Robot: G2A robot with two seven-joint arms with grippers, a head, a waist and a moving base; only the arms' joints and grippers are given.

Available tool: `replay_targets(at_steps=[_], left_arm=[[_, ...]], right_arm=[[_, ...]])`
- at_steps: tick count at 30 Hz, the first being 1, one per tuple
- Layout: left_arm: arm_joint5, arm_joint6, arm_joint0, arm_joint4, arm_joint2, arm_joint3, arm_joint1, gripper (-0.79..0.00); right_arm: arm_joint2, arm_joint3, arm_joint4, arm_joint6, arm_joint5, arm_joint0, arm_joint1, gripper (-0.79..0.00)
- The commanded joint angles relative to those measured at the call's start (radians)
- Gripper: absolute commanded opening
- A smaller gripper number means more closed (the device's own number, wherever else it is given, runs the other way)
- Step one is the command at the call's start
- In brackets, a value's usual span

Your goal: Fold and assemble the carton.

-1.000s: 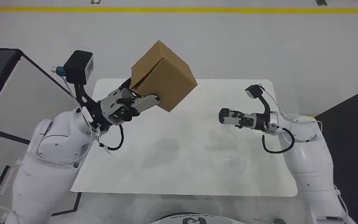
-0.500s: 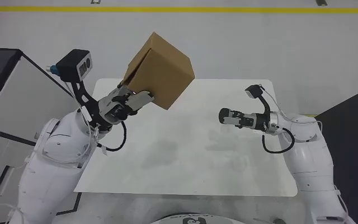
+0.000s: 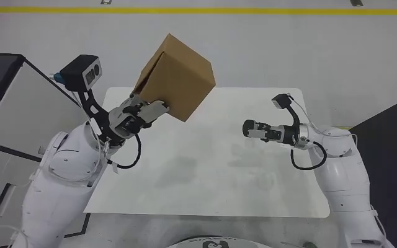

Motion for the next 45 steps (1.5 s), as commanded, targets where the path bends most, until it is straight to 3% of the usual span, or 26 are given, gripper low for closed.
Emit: replay_targets(at_steps=[1, 8, 20, 38, 45], left_arm=[[-0.03, 0.009, 0.005, -0.037, 0.012, -0.004, -0.004, -0.785], [-0.093, -0.01, -0.003, -0.084, 0.035, 0.002, -0.013, -0.785], [-0.144, -0.054, -0.014, -0.023, 0.043, 0.0, -0.023, -0.785], [-0.139, -0.043, -0.015, 0.002, 0.05, -0.023, -0.032, -0.785], [-0.209, -0.08, -0.029, -0.065, 0.071, -0.025, -0.037, -0.785]], right_arm=[[0.0, 0.0, 0.0, 0.0, 0.0, 0.0, 0.0, 0.0], [0.0, 0.0, 0.0, 0.0, 0.0, 0.0, 0.0, 0.0], [0.0, 0.0, 0.0, 0.0, 0.0, 0.0, 0.0, 0.0], [0.0, 0.0, 0.0, 0.0, 0.0, 0.0, 0.0, 0.0], [0.0, 0.0, 0.0, 0.0, 0.0, 0.0, 0.0, 0.0]])
